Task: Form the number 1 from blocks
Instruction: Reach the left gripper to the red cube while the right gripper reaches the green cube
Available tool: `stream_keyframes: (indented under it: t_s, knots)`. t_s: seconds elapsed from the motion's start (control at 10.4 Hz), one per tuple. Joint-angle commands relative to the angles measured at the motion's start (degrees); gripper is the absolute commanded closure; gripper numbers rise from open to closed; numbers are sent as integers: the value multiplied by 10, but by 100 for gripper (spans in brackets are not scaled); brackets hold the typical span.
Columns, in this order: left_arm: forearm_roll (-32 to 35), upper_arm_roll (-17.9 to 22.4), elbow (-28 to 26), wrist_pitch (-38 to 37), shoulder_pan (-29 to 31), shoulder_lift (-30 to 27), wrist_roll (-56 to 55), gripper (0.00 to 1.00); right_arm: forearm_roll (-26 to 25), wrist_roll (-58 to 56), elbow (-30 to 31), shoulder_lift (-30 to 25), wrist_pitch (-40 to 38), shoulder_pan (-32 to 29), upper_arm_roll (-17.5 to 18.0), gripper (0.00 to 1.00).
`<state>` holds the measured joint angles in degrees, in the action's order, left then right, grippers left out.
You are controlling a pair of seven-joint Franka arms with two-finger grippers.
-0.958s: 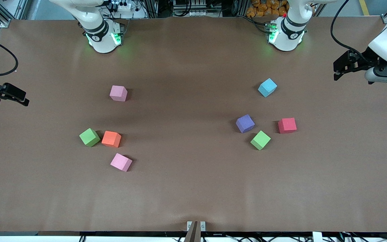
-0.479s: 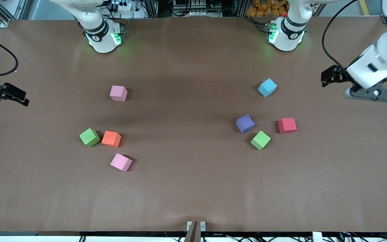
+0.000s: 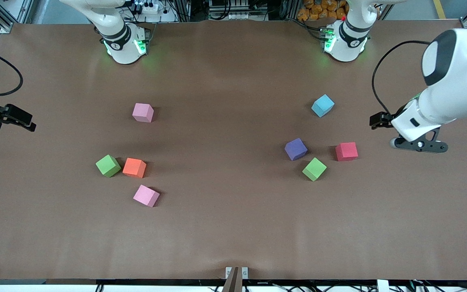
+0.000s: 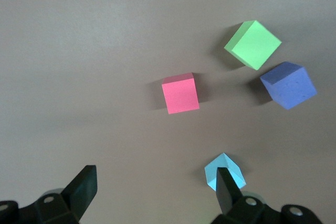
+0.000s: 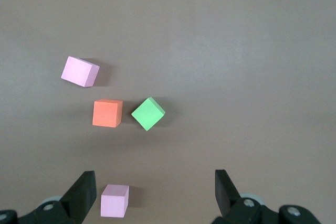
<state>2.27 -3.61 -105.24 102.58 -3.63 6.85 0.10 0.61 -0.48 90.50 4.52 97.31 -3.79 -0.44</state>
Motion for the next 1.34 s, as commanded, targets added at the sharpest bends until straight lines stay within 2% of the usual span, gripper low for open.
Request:
stream_keyframes:
  t_s: [0.0, 0.38, 0.58, 0.96, 1.25]
  knots:
    - [-11, -1, -37, 45, 10, 11, 6, 0, 9, 1, -2, 20, 23, -10, 3, 0]
    - [-9, -1, -39, 71, 17, 74, -1, 0, 9, 1, 7, 47, 63, -9, 3, 0]
    - [-7, -3, -39, 105, 4, 105, -48, 0, 9, 1, 29, 52, 101, -9, 3, 0]
    - [-8, -3, -38, 144, -5, 151, -88, 0, 9, 0, 114, 70, 220, -2, 3, 0]
    - [-4, -3, -39, 161, -15, 178, -112, 0, 8, -23, 158, 81, 254, 18, 3, 0]
